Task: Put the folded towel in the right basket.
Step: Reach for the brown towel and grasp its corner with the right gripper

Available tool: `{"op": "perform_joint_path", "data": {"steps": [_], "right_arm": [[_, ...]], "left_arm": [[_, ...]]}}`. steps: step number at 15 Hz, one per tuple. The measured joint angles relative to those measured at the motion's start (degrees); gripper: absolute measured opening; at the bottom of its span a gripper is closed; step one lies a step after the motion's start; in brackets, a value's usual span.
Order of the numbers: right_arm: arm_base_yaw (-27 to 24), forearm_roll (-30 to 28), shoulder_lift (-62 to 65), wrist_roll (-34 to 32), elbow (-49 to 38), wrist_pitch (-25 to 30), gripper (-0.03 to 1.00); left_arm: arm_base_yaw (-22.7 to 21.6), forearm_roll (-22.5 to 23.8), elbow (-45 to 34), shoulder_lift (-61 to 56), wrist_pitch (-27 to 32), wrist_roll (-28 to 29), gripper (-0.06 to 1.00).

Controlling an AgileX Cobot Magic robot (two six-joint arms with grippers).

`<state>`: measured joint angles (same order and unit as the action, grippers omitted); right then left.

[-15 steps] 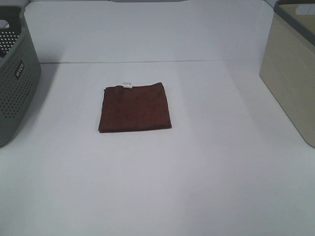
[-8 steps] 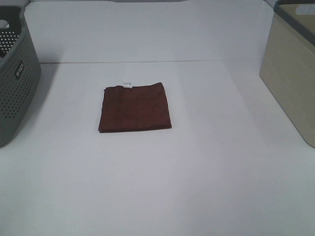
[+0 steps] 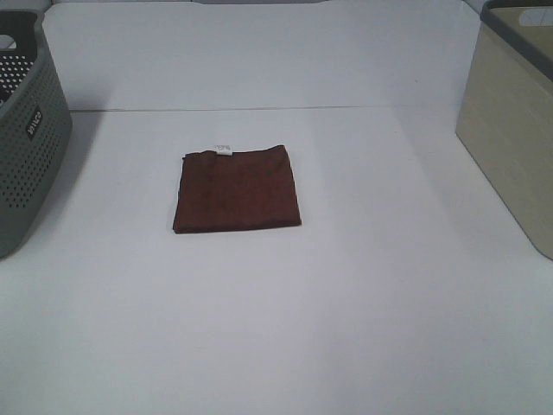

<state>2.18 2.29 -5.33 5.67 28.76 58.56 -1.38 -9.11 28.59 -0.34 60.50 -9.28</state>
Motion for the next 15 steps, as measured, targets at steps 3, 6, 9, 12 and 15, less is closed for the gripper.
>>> {"op": "perform_joint_path", "data": {"steps": [3, 6, 9, 12, 15], "right_arm": [[0.00, 0.00, -10.89, 0.00, 5.27, -2.64, 0.95], [0.00, 0.57, -25.10, 0.00, 13.18, -2.81, 0.94], [0.00, 1.26, -38.73, 0.00, 22.06, -1.83, 0.94], [0.00, 2.06, -50.59, 0.06, 29.97, 0.17, 0.93], [0.00, 2.98, -59.76, 0.06, 35.98, 1.66, 0.93]], "left_arm": [[0.00, 0.00, 0.00, 0.00, 0.00, 0.00, 0.00], [0.00, 0.00, 0.00, 0.00, 0.00, 0.00, 0.00], [0.00, 0.00, 0.00, 0.00, 0.00, 0.00, 0.00], [0.00, 0.00, 0.00, 0.00, 0.00, 0.00, 0.00], [0.00, 0.00, 0.00, 0.00, 0.00, 0.00, 0.00]]}}
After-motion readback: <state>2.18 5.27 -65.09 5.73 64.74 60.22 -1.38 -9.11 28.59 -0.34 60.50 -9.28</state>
